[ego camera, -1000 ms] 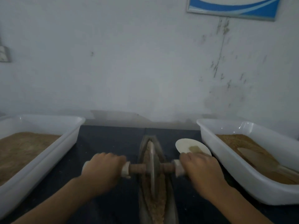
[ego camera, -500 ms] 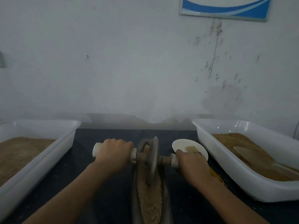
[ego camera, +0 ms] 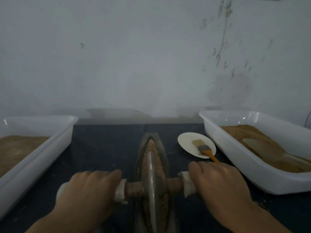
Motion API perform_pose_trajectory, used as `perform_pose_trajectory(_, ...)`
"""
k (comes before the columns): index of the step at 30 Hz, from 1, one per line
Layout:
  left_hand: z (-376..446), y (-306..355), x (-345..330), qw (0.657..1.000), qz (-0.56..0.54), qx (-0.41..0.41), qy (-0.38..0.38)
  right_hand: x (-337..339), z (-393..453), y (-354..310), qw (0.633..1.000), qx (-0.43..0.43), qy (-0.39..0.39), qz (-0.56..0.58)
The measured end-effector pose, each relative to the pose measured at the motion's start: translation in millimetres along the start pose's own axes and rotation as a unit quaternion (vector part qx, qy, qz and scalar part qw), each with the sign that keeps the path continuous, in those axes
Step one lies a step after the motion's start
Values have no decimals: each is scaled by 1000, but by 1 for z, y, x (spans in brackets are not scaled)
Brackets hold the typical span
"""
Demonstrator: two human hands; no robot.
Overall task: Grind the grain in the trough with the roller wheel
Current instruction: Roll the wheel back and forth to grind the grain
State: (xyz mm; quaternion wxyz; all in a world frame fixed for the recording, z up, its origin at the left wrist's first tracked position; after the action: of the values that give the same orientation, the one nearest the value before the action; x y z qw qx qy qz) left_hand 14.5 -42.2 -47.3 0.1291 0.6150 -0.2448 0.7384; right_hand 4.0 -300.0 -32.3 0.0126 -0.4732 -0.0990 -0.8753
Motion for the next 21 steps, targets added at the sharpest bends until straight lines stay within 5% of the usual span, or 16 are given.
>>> perform_pose_trajectory(4, 36, -12, -5, 997, 53, 2, 62, -35, 27, 4, 994, -52, -86, -46)
perform_pose_trajectory(12, 102, -47, -21, 992, 38, 41, 109, -61, 99, 4, 995, -71, -41, -55)
perform_pose_trajectory(18, 36, -14, -8, 995, 57, 2, 84, -27, 20, 4, 999, -24, -34, -2)
perform_pose_trajectory(21, 5, 3, 3, 976, 32, -86, 198, -10, -13, 7, 1000, -6, -3, 12)
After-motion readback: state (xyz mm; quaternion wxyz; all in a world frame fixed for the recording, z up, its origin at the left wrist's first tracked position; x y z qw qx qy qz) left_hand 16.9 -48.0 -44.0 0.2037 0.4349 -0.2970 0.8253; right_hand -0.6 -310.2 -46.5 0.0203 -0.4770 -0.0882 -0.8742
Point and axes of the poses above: each hand's wrist, its own z-axis towards the middle knuckle, its own x-axis out of the back of the hand, y = z × x, the point moved 3 cm from there along z, towards the middle knuckle, and after that the axes turned 15 degrees about -x, right-handed, at the moved point
